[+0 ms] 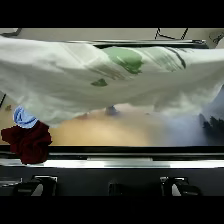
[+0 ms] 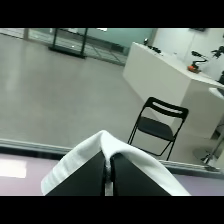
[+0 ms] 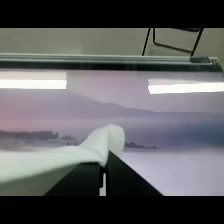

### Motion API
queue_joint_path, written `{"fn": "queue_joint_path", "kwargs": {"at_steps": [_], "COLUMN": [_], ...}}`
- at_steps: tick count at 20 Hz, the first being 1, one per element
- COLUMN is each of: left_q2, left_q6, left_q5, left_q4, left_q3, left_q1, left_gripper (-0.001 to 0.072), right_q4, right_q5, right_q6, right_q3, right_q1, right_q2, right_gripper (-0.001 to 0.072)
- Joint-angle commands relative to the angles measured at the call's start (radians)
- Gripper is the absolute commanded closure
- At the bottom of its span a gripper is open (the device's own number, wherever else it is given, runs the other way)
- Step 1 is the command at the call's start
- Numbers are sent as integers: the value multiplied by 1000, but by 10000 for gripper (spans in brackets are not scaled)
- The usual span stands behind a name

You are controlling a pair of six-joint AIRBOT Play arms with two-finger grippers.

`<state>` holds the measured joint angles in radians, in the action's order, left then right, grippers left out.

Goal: Fold the clothes and pants, and hang the long-sleeved shirts on hangers.

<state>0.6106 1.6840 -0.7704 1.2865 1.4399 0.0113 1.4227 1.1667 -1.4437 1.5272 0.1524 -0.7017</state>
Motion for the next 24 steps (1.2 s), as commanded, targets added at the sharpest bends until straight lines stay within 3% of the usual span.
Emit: {"fn": "queue_joint_path", "kwargs": {"at_steps": [1,3,6,9,12,13,14,15,16,17,21,23,24], "left_q2": [11,64,243,495,687,724,752,764,765,762,761,757,755], "left_q6": [27,25,26,26,26,26,26,11,-63,-117,-224,-265,-272], "left_q5": [-148,-101,72,161,152,128,83,20,-62,-149,-586,-672,-660], "left_q4": [87,86,31,-151,-326,-372,-398,-393,-381,-360,-299,-299,-299], "left_q3": [-76,-226,-441,-453,-416,-415,-415,-415,-414,-410,-401,-462,-509], "left_q1": [35,31,31,31,25,22,23,27,50,85,286,326,323], "left_gripper": [686,686,686,685,681,634,497,285,66,38,64,218,224], "right_q4": [37,22,-50,-185,-346,-386,-410,-417,-409,-386,-317,-291,-276], "right_q5": [244,296,117,-69,-170,-195,-213,-229,-240,-245,-225,-194,-172], "right_q6": [-22,-59,-107,-157,-180,-180,-180,-180,-180,-180,-179,-179,-179], "right_q3": [-32,-186,-490,-620,-621,-621,-621,-621,-616,-601,-552,-553,-553], "right_q1": [2,-15,-21,-21,-21,-21,-21,-21,-19,-19,-20,-20,-20], "right_q2": [-64,-116,-208,-369,-506,-533,-548,-552,-551,-551,-551,-552,-552], "right_gripper": [680,681,680,680,680,680,680,680,680,680,679,679,679]}}
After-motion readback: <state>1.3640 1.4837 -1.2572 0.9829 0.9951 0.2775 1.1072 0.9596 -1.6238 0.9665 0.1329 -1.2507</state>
